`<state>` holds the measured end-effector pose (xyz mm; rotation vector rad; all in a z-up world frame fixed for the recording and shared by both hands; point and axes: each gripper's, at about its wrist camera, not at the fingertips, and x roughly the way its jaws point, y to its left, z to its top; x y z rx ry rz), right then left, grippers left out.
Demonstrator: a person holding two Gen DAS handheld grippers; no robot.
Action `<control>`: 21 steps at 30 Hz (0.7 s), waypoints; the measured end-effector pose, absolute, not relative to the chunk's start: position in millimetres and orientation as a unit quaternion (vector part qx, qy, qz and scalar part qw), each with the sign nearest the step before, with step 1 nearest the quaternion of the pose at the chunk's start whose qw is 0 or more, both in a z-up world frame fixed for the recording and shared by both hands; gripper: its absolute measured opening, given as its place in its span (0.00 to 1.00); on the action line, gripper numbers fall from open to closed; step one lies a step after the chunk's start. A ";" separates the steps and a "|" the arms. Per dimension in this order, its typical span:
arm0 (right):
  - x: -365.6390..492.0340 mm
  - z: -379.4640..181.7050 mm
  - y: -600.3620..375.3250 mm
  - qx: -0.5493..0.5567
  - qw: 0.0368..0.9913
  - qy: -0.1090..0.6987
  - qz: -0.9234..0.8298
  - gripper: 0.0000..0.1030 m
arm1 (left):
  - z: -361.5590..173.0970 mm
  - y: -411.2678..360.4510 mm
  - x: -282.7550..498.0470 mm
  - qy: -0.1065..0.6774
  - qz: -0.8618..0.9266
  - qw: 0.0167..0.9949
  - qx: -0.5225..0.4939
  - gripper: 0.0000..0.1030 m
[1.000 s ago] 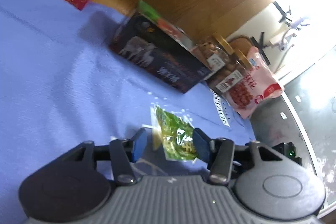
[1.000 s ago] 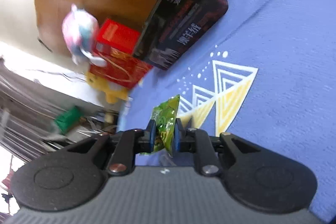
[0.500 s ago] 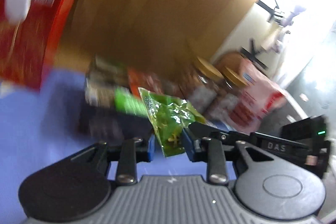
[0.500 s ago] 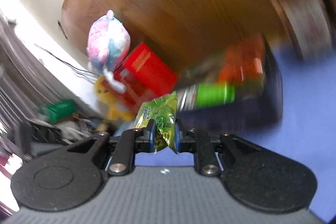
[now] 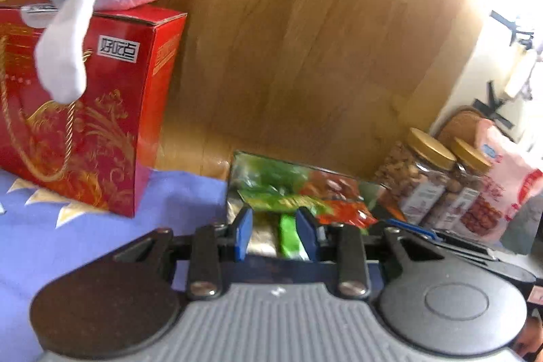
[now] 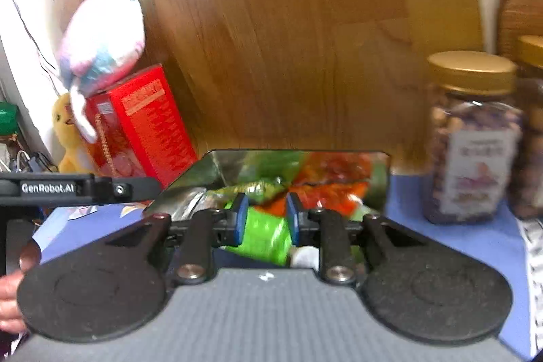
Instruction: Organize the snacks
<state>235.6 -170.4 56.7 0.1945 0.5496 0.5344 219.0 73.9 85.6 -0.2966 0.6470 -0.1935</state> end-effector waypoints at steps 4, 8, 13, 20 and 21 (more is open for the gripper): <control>186.2 60.1 -187.6 0.104 0.929 0.251 0.251 0.28 | 90.8 55.8 181.3 0.312 -0.101 0.937 -0.117 0.32; 136.0 59.2 -195.5 0.113 0.933 0.254 0.229 0.29 | 83.2 30.5 144.5 0.323 -0.102 0.937 -0.089 0.34; 88.5 49.3 -201.0 0.150 0.929 0.270 0.203 0.36 | 68.2 15.5 105.1 0.346 -0.097 0.930 -0.072 0.34; 42.9 37.2 -200.0 0.157 0.927 0.288 0.181 0.38 | 56.3 6.1 55.9 0.344 -0.063 0.936 -0.046 0.48; 36.1 35.9 -200.8 0.159 0.928 0.287 0.178 0.39 | 55.3 4.7 49.1 0.343 -0.059 0.936 -0.043 0.48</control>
